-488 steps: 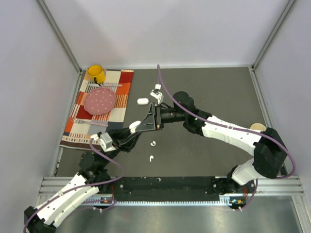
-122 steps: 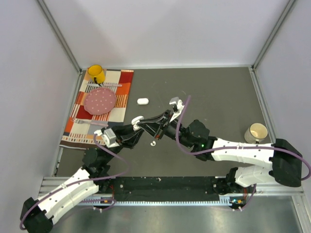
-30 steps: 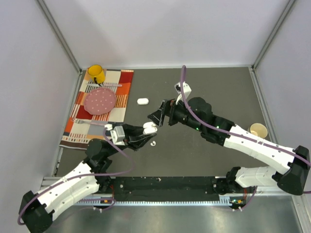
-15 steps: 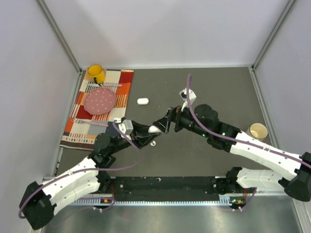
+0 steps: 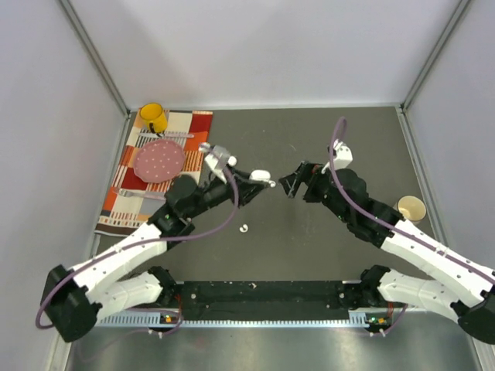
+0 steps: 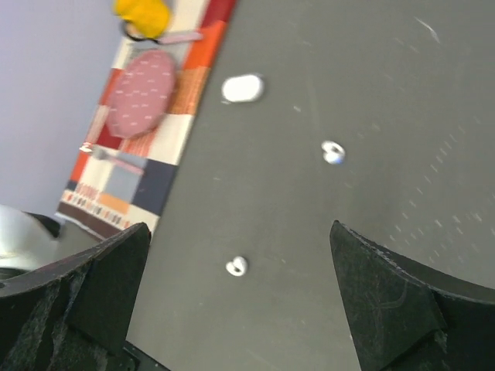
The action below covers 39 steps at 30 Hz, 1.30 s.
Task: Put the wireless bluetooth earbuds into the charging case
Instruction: Close the charging case, then place the charging case at the center of the board.
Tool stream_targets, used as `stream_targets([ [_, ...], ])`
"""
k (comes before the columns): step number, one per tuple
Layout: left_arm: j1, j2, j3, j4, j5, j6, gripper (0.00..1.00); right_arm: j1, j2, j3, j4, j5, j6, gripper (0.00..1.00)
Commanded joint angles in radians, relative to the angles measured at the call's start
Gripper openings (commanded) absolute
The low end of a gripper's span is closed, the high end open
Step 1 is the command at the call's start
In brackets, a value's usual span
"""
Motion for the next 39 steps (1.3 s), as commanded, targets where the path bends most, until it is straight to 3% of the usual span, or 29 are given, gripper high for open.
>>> stream_targets([
  [1, 0.004, 0.172, 0.173, -0.267, 0.008, -0.115, 0.00, -0.078, -0.051, -0.062, -0.103, 0.002, 0.167, 0.99],
  [4, 0.004, 0.291, 0.192, -0.228, 0.048, -0.206, 0.00, -0.092, -0.097, -0.101, -0.135, 0.017, 0.231, 0.99],
  [10, 0.006, 0.479, 0.198, -0.080, 0.105, -0.355, 0.00, -0.092, -0.293, -0.147, -0.273, 0.235, 0.370, 0.99],
  [17, 0.006, 0.746, 0.279, 0.059, 0.198, -0.534, 0.02, -0.092, -0.503, -0.188, -0.284, 0.459, 0.321, 0.99],
  [19, 0.006, 0.789, 0.278, 0.140, 0.212, -0.598, 0.02, -0.094, -0.503, -0.174, -0.298, 0.471, 0.286, 0.99],
  [25, 0.004, 0.886, 0.262, 0.184, 0.168, -0.671, 0.06, -0.092, -0.435, -0.129, -0.313, 0.407, 0.256, 0.99],
  [33, 0.004, 0.941, 0.262, 0.118, 0.082, -0.663, 0.17, -0.092, -0.382, -0.115, -0.312, 0.353, 0.262, 0.99],
  [39, 0.001, 0.989, 0.278, 0.107, 0.095, -0.677, 0.25, -0.092, -0.391, -0.117, -0.313, 0.364, 0.261, 0.99],
])
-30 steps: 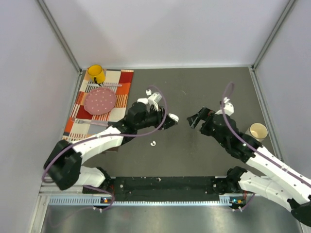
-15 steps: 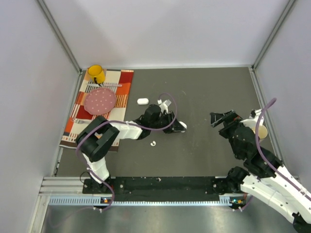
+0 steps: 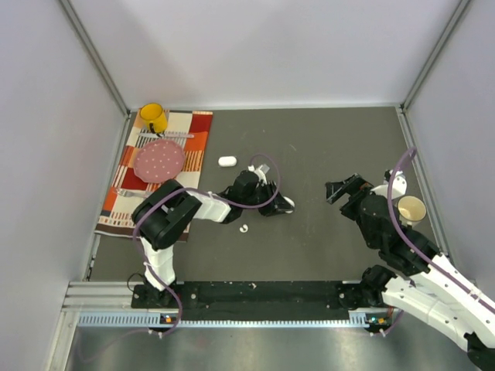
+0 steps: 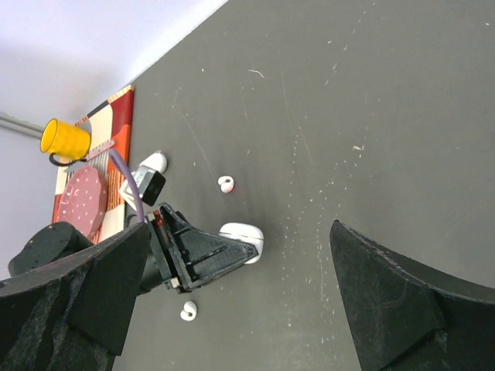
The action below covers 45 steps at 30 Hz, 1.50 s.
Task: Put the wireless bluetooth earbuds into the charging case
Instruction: Place the charging case at the center of the board.
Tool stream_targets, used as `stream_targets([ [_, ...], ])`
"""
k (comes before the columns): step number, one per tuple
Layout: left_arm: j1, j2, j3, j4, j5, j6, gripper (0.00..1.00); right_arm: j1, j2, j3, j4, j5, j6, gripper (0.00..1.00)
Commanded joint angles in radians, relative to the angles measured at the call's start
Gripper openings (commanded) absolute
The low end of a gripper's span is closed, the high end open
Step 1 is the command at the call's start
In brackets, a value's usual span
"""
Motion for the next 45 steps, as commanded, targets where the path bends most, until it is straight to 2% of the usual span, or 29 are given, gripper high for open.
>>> stream_targets([
  [1, -0.002, 0.034, 0.031, 0.023, -0.003, -0.005, 0.25, -0.008, -0.009, 0.053, 0.009, 0.003, -0.015, 0.99],
  [6, -0.009, 0.051, 0.066, -0.076, -0.012, 0.038, 0.25, -0.008, -0.009, 0.051, 0.008, 0.000, -0.008, 0.99],
  [14, -0.020, 0.028, 0.129, -0.294, -0.074, 0.162, 0.44, -0.009, 0.005, 0.047, 0.009, -0.001, 0.013, 0.99],
  [16, -0.019, 0.010, 0.131, -0.343, -0.094, 0.193, 0.45, -0.008, 0.014, 0.053, 0.009, -0.006, 0.012, 0.99],
  [19, -0.019, -0.012, 0.125, -0.395, -0.118, 0.222, 0.51, -0.008, 0.023, 0.056, 0.011, -0.007, 0.008, 0.99],
  [26, -0.019, -0.089, 0.096, -0.483, -0.172, 0.271, 0.52, -0.009, 0.030, 0.053, 0.014, -0.012, 0.018, 0.99],
  [34, -0.008, -0.273, 0.102, -0.629, -0.272, 0.378, 0.53, -0.008, 0.094, 0.070, 0.028, -0.020, -0.004, 0.99],
  [39, 0.009, -0.446, 0.091, -0.696, -0.356, 0.453, 0.53, -0.009, 0.183, 0.099, 0.137, -0.055, -0.195, 0.99],
  [43, 0.027, -0.553, 0.086, -0.802, -0.420, 0.530, 0.53, -0.053, 0.302, 0.137, 0.163, -0.093, -0.255, 0.99],
  [45, 0.037, -0.609, 0.073, -0.837, -0.492, 0.556, 0.53, -0.078, 0.335, 0.154, 0.189, -0.162, -0.274, 0.99],
])
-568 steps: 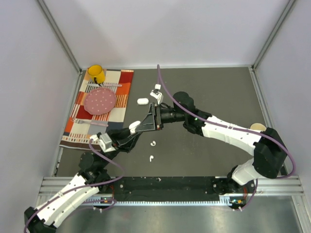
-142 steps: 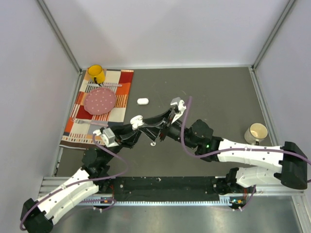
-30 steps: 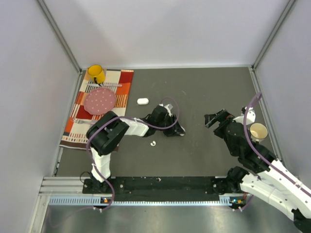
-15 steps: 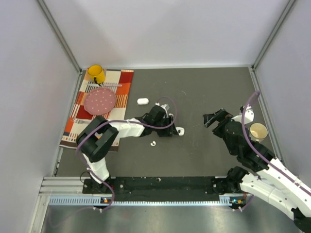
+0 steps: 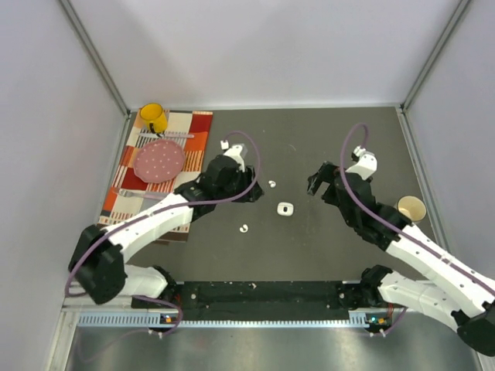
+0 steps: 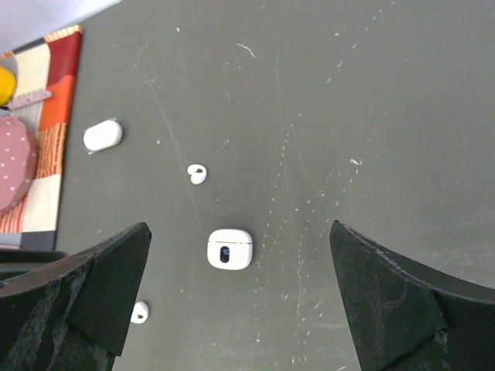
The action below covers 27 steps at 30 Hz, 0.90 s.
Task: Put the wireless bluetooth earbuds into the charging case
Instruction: Place the charging case at the center of the board, then pick up the charging case at the center of the board.
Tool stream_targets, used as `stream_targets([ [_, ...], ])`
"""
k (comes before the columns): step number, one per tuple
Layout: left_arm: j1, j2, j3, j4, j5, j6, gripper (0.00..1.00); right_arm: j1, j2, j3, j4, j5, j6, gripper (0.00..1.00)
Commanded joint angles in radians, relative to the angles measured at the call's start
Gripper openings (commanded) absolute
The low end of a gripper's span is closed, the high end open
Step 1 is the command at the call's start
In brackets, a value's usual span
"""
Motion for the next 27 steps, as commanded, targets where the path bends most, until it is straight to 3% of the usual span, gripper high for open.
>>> stream_targets([
  [1, 0.022, -0.108, -0.035, -0.121, -0.143, 0.100, 0.53, -0.069, 0.072, 0.072, 0.103, -0.121, -0.105, 0.99],
  [5, 0.074, -0.214, -0.130, -0.097, -0.235, 0.101, 0.54, -0.112, 0.129, 0.107, 0.107, -0.202, -0.087, 0.99],
  [8, 0.182, -0.219, -0.146, -0.076, -0.179, 0.111, 0.60, -0.113, 0.128, 0.106, 0.110, -0.237, -0.052, 0.99],
  [10, 0.264, -0.190, -0.103, -0.079, -0.119, 0.120, 0.58, -0.112, 0.119, 0.087, 0.110, -0.260, -0.013, 0.99],
  [15, 0.335, 0.026, 0.035, -0.085, -0.105, 0.112, 0.59, -0.112, 0.053, 0.015, 0.107, -0.319, 0.076, 0.99],
  [21, 0.344, 0.313, 0.337, -0.141, 0.002, 0.160, 0.66, -0.110, -0.019, -0.040, 0.104, -0.362, 0.097, 0.99],
  [27, 0.364, 0.520, 0.538, -0.219, -0.047, 0.167, 0.70, -0.112, -0.069, -0.054, 0.102, -0.339, 0.068, 0.99],
])
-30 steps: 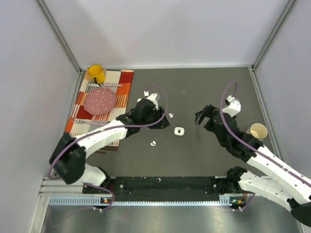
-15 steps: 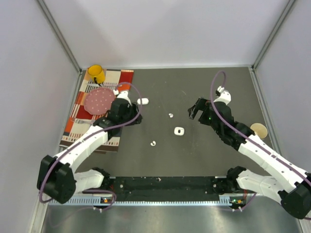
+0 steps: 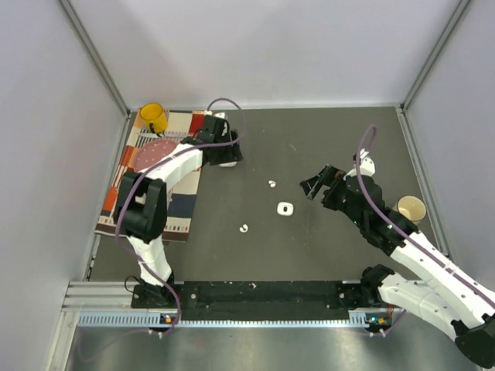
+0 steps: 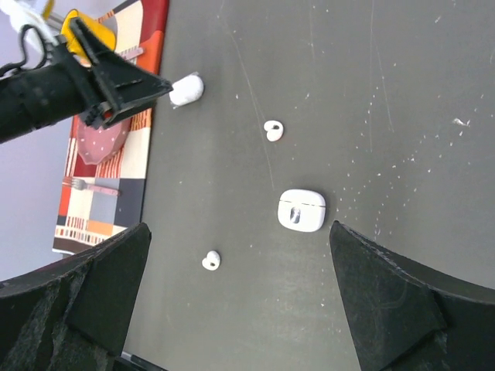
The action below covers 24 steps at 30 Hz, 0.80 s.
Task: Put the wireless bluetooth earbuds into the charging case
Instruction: Pick up the charging case at the center of the board.
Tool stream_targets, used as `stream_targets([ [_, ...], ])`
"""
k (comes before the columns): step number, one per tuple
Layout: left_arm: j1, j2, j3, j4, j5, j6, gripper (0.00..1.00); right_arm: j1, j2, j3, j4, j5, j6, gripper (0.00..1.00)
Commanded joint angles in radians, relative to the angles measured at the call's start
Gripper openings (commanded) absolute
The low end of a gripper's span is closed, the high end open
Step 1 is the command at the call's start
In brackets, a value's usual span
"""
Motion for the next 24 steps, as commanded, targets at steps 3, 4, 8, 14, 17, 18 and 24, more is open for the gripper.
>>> stream_targets([
  [3, 0.034, 0.135, 0.191, -0.107, -0.026, 0.037, 0.71, -0.010, -0.034, 0.002, 0.022, 0.016, -0.035, 0.99],
  [4, 0.036, 0.161, 0.208, -0.112, -0.025, 0.046, 0.72, -0.010, -0.031, 0.002, 0.022, 0.022, -0.041, 0.99],
  [8, 0.036, 0.218, 0.297, -0.174, -0.082, 0.074, 0.80, -0.012, -0.009, 0.005, 0.022, 0.022, -0.061, 0.99],
  [14, 0.043, 0.270, 0.368, -0.184, -0.091, 0.231, 0.80, -0.013, 0.015, 0.012, 0.022, 0.008, -0.078, 0.99],
  [17, 0.043, 0.273, 0.372, -0.198, -0.045, 0.421, 0.80, -0.010, 0.019, 0.009, 0.025, 0.010, -0.088, 0.99],
  [18, 0.043, 0.270, 0.362, -0.199, -0.040, 0.543, 0.80, -0.009, 0.019, 0.009, 0.025, 0.010, -0.094, 0.99],
  [24, 0.063, 0.276, 0.329, -0.219, 0.027, 0.878, 0.80, -0.010, 0.017, 0.007, 0.031, 0.015, -0.105, 0.99],
])
